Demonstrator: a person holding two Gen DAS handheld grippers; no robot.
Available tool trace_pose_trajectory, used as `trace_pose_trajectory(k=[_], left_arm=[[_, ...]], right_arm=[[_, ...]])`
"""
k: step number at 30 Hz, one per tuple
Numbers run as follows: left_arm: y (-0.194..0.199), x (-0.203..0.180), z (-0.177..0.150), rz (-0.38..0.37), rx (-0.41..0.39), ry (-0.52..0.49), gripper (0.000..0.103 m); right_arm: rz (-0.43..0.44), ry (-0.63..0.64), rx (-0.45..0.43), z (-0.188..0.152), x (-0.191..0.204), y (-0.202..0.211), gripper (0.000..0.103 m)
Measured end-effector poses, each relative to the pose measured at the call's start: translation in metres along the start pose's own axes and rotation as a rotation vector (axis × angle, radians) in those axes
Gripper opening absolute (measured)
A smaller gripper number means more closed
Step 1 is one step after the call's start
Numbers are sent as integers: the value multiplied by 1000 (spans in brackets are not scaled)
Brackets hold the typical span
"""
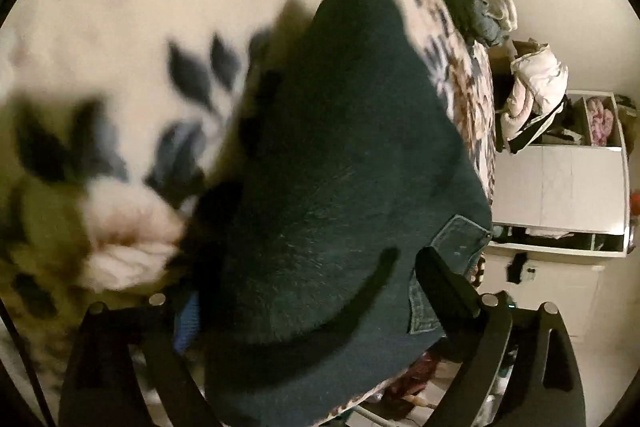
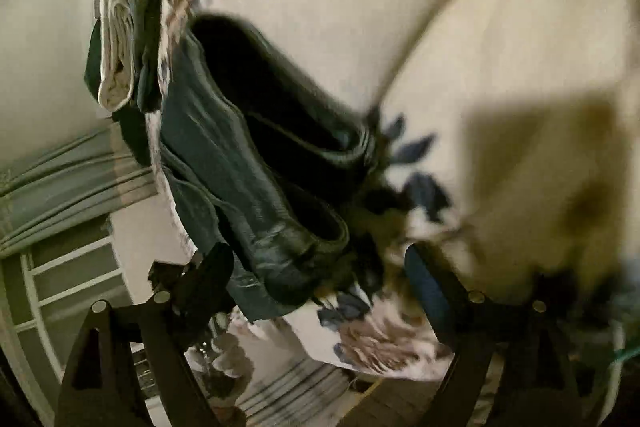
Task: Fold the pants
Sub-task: 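Lift the folded jeans with both grippers and place them on the clothes stack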
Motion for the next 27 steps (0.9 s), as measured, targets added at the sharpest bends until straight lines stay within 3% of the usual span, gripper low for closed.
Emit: trace_pose_trajectory(k=[2, 5, 9, 13, 14, 15, 17, 19, 21, 27], left_arm=[[-3, -2, 1, -18, -6, -15, 102], [-4, -3, 0, -7, -7, -33, 102], [1, 1, -1, -26, -9, -23, 102], [2, 3, 0, -23, -32, -4, 102], [2, 1, -2, -18, -42, -14, 101], [5, -2, -3, -13, -62, -30, 97], [8, -1, -7, 50, -86, -69, 60], [18, -2, -9, 38, -105, -68, 41], [29, -4, -15, 33, -111, -62, 35], [66, -36, -33, -6, -114, -95, 28]], right_arm=[[25, 13, -16, 5, 4, -15, 99], [125, 51, -79, 18, 36, -22, 99], [6, 145, -65, 18, 45, -36, 98], [10, 117, -85, 25, 44, -47, 97], [3, 106, -105, 27, 46, -46, 87], [-27, 118, -129, 28, 49, -44, 72], [-62, 126, -169, 28, 56, -40, 62], [-81, 124, -194, 24, 62, -33, 54], [-98, 132, -209, 17, 73, -27, 46], [-100, 107, -269, 3, 105, 9, 39]])
Point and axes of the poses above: each gripper's, at about its wrist camera, not at the fingertips, and y roughly against the way its jaws point, x to its left, z to its top, the point moved 10 cm from there along -y, roughly the way its jaws point, and after that the axes turned 13 degrees about y, right-handed, at the moved point
